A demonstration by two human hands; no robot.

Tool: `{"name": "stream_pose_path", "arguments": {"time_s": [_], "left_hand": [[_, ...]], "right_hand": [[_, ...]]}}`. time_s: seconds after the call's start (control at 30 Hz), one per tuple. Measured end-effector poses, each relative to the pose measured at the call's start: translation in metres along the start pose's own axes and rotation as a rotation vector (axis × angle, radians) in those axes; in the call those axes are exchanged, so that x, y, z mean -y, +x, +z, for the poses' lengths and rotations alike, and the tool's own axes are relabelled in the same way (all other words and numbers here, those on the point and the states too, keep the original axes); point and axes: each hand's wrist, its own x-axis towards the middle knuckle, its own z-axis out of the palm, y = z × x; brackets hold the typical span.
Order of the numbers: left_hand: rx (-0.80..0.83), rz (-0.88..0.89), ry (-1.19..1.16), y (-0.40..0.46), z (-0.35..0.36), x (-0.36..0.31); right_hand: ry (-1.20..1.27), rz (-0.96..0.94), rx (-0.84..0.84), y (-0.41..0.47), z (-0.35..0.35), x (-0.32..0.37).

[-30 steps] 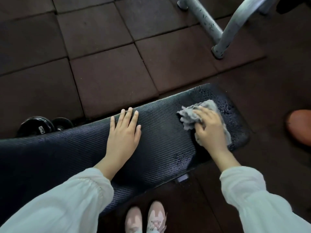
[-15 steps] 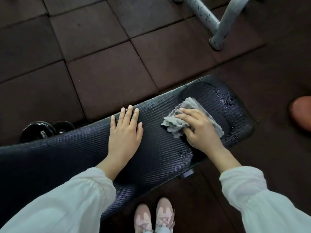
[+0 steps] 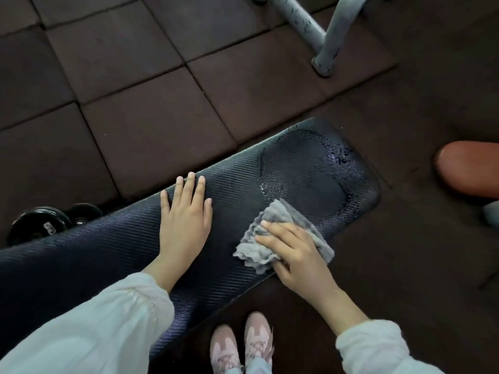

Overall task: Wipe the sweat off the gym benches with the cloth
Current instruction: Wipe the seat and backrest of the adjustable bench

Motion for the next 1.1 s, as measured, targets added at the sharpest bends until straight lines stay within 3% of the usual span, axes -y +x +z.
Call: {"name": "stream_pose_path", "arguments": {"time_s": [0.17,0.27,0.47,0.67,0.77,0.93,1.1], "left_hand": [[-0.020,0.130,0.051,0.005,-0.002,-0.013],[0.001,0.153,0.015,0.010,0.003,-0.035],[0.008,0.117,0.039,0.011,0.012,-0.046],[-0.001,0.132,0.030,0.011,0.011,-0.042],[-0.002,0.125,0.034,0.011,0.013,-0.044],[0.003,0.111,0.039,0.010,0.015,-0.046],[0.020,0.095,0.010,0.013,0.009,-0.047]], "right_hand": [[-0.034,0.212,-0.210,0.001,-0.016,-0.039],[-0.012,0.295,-0.229,0.017,-0.013,-0.030],[0.031,0.046,-0.110,-0.024,0.001,-0.021],[0.040,0.206,-0.307,-0.024,-0.018,-0.057],[0.021,0.211,-0.271,-0.005,-0.018,-0.046],[0.031,0.029,-0.085,-0.018,-0.012,-0.038],[0.045,0.177,-0.254,-0.015,-0.028,-0.067]]}}
